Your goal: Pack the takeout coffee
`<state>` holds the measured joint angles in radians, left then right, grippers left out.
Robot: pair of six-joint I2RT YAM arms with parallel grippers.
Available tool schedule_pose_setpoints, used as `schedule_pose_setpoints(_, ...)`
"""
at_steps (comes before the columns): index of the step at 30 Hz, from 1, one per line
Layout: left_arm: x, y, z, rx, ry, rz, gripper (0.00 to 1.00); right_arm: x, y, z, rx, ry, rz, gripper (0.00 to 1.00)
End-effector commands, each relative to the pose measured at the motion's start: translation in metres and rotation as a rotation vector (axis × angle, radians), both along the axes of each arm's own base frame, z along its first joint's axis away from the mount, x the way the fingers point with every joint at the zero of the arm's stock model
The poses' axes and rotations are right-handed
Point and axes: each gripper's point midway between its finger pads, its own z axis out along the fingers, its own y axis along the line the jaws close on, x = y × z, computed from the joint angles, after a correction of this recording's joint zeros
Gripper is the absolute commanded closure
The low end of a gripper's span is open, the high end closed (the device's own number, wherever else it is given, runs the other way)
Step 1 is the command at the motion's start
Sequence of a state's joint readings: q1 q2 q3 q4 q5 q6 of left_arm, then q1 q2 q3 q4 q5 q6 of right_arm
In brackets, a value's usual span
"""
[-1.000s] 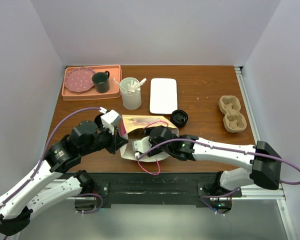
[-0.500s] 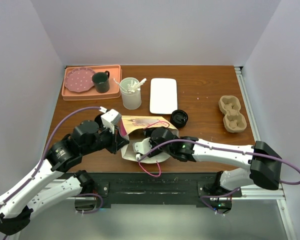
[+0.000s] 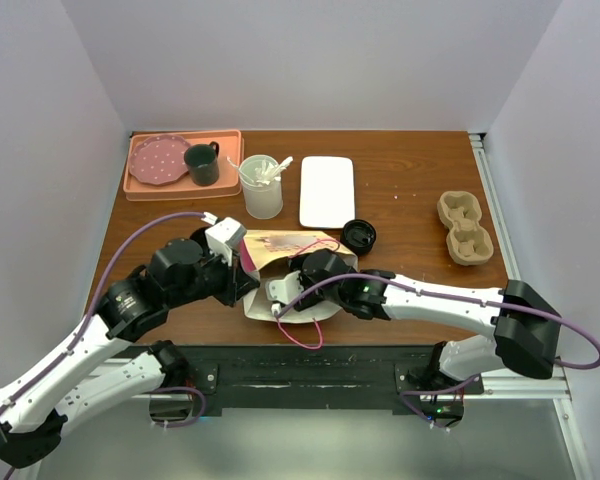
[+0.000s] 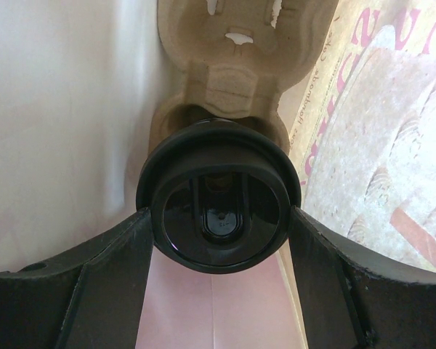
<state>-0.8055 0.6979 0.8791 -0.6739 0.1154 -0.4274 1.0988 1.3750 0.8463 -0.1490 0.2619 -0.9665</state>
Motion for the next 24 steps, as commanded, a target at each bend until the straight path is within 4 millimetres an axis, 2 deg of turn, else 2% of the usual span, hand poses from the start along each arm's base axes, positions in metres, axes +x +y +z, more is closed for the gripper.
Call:
schedule_pose_setpoints(1, 0.002, -0.009, 0.026, -0.066, -0.036, -0.017, 1.00, -0.008, -0.010, -0.030, -0.053, 0.090, 0.002, 0.55)
schedule_pose_setpoints(7, 0.003, -0.010, 0.026, -0.062, -0.037, -0.021, 1.00, -0.009, -0.008, -0.038, -0.073, 0.116, 0.014, 0.55)
schedule_pose_setpoints(12, 0.005, -0.011, 0.028, -0.060, -0.041, -0.019, 1.00, -0.006, -0.004, -0.040, -0.074, 0.121, 0.012, 0.48)
schedule_pose_setpoints(24, 0.007, -0.008, 0.029, -0.044, -0.054, -0.009, 1.00, -0.002, -0.012, -0.054, -0.103, 0.158, -0.016, 0.51)
